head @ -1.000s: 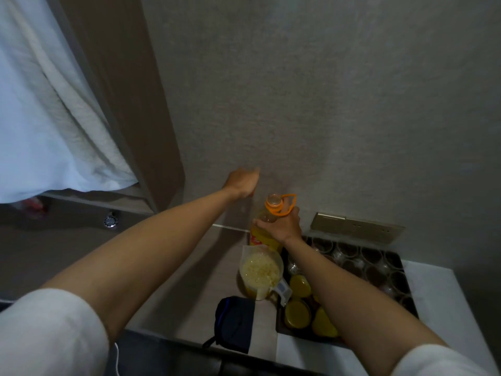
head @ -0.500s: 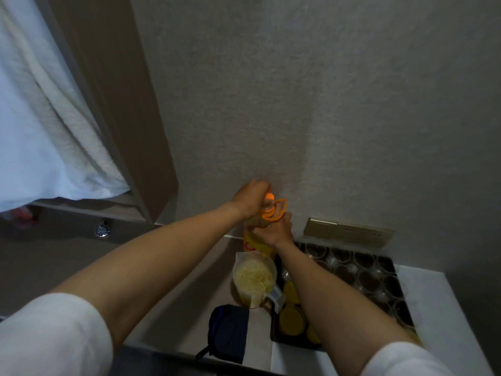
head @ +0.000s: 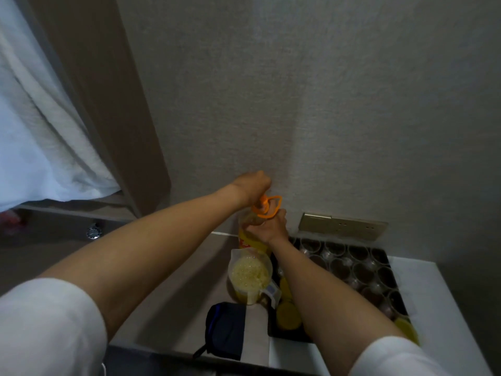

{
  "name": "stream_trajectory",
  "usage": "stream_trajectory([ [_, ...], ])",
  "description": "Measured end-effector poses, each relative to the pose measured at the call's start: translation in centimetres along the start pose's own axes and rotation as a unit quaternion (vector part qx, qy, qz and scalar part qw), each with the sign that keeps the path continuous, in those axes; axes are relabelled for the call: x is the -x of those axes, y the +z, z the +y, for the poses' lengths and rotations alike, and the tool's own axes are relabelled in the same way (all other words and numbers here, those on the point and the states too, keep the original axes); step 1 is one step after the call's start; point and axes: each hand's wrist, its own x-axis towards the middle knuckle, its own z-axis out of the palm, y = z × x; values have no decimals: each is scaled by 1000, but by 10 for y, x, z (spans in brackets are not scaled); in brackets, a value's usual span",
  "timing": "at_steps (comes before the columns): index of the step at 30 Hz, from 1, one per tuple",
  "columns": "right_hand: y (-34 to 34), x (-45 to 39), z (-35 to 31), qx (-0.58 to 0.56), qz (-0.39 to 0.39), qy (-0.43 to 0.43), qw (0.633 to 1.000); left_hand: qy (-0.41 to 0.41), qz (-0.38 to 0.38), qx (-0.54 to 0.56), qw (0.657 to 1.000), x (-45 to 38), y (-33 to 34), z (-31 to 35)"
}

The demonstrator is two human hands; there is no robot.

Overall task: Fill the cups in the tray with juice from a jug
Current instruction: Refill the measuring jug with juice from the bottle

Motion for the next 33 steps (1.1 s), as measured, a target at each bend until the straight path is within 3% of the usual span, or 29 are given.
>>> stream_trajectory([
  [11,-6,6,-5,-38,-2,24,999,-74,35,-7,997,-11,15,14],
  [26,-17,7,-9,6,-26,-8,1000,8,-29,59,998,-4,4,-8],
  [33,-20,13,-16,11,-32,-1,999,25,-16,15,999,-2,8,-8],
])
